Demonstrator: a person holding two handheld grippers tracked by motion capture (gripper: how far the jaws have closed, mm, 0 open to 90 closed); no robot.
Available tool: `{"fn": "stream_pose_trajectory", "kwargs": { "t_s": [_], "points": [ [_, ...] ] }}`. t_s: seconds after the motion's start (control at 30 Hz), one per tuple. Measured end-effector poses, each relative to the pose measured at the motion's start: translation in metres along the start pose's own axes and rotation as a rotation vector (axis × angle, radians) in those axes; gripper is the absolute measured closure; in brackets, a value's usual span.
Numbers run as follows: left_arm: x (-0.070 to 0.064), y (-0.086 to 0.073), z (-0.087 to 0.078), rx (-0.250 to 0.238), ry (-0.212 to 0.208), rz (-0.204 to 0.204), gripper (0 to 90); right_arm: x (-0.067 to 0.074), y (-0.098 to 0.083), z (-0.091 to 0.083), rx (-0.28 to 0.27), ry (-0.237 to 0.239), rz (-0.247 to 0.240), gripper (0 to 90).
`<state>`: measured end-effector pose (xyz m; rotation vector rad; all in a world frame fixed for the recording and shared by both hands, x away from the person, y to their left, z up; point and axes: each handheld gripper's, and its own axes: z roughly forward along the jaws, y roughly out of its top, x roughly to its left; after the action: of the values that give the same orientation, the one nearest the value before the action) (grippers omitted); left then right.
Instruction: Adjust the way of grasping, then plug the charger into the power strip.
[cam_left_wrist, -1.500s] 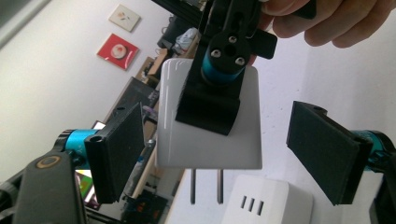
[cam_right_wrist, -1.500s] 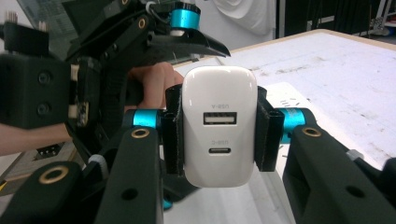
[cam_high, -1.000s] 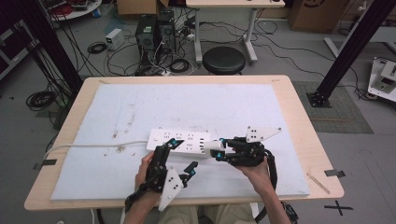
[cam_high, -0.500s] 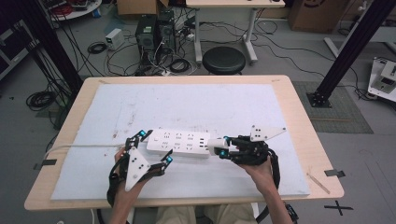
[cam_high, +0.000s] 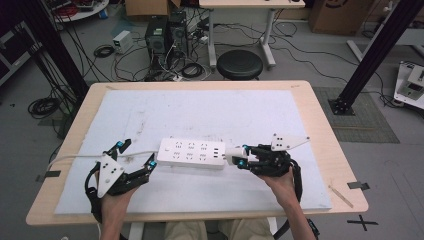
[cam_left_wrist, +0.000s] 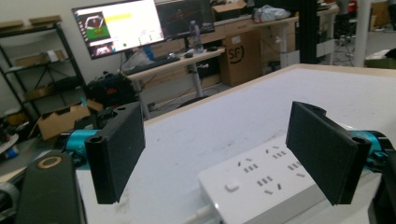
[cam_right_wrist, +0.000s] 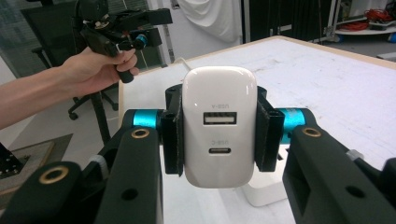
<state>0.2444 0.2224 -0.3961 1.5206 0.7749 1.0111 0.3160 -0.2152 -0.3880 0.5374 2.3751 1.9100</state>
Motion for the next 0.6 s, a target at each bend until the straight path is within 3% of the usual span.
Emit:
{"fn": "stream_pose_trajectory", "kwargs": {
  "t_s": [0.17,0.37,0.6],
  "points": [
    [0.011,-0.005,-0.006,0.032,0.011,-0.062,19.7,-0.002,0.001,-0.001,0.018,-0.006,-0.003,63.1],
    [0.018,-0.008,-0.010,0.046,0.019,-0.081,19.7,-0.010,0.003,-0.001,0.034,-0.005,0.006,63.1],
    [0.021,-0.010,-0.013,0.054,0.025,-0.091,19.7,-0.021,0.013,0.010,0.125,0.002,-0.013,63.1]
  ]
}}
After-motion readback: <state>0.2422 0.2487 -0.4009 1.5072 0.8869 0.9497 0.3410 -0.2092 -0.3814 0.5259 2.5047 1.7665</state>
